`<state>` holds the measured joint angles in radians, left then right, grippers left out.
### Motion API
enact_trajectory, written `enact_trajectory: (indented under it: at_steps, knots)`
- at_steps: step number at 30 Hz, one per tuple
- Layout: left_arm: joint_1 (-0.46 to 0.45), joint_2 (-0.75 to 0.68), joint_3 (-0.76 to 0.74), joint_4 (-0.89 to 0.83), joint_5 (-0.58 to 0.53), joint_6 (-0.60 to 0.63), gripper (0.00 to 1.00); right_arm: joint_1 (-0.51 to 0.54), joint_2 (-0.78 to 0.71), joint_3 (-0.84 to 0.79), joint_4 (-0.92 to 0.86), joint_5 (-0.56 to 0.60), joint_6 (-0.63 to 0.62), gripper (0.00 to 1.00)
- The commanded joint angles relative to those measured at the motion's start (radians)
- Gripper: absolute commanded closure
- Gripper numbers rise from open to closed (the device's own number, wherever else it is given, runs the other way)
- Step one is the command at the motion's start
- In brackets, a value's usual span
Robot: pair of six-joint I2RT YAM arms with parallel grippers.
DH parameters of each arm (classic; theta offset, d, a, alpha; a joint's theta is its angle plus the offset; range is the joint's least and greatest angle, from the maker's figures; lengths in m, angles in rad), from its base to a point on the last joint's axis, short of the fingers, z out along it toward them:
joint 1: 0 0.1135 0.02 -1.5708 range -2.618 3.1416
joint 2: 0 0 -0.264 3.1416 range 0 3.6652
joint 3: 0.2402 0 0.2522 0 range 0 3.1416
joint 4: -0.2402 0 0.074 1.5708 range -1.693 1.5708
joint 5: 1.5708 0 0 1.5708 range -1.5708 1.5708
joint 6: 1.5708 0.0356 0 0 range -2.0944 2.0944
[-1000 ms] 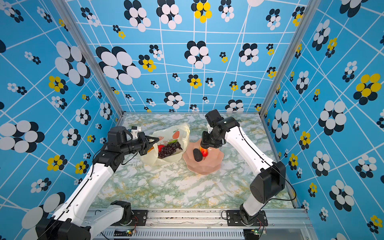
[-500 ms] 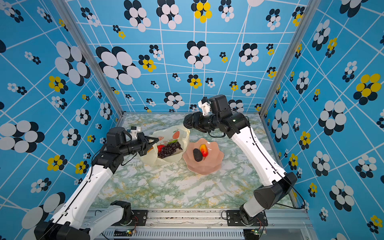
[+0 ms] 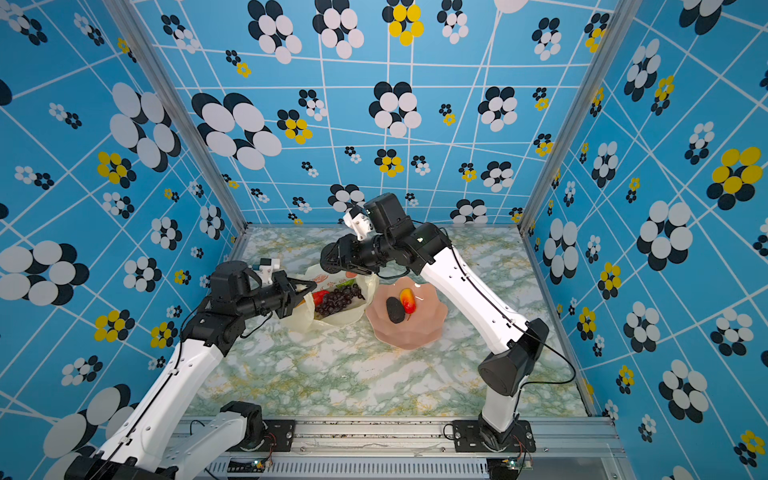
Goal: Place the fruits into the plastic bag
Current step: 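Carry the avocado into the bag mouth held by the left gripper and release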
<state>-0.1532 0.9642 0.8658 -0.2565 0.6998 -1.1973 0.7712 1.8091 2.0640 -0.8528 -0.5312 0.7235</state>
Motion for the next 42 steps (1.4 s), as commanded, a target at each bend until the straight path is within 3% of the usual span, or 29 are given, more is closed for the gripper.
enact_trajectory:
  at_steps: [1, 8, 19, 25, 29, 33, 42]
  knots:
    - [-0.008, -0.024, -0.020, 0.016, 0.011, -0.006, 1.00, 0.023, 0.047, 0.050, -0.168, 0.086, -0.053, 0.67]
    - [-0.006, -0.047, -0.048, 0.028, 0.017, -0.025, 1.00, 0.089, 0.191, 0.166, -0.429, 0.219, -0.158, 0.69]
    - [-0.011, -0.074, -0.073, 0.063, 0.035, -0.089, 1.00, 0.100, 0.427, 0.326, -0.519, 0.292, -0.091, 0.69]
    - [-0.021, -0.057, -0.048, 0.062, 0.032, -0.090, 1.00, 0.100, 0.501, 0.347, -0.464, 0.286, -0.073, 0.69]
    - [-0.015, -0.022, 0.015, -0.013, 0.015, -0.018, 1.00, 0.094, 0.556, 0.383, -0.441, 0.272, -0.086, 0.68]
    - [-0.009, -0.018, 0.013, -0.006, 0.000, -0.051, 1.00, 0.078, 0.618, 0.450, -0.438, 0.219, -0.097, 0.66]
    - [-0.011, -0.028, -0.008, 0.038, -0.092, -0.085, 1.00, 0.035, 0.652, 0.499, -0.378, 0.105, -0.124, 0.55]
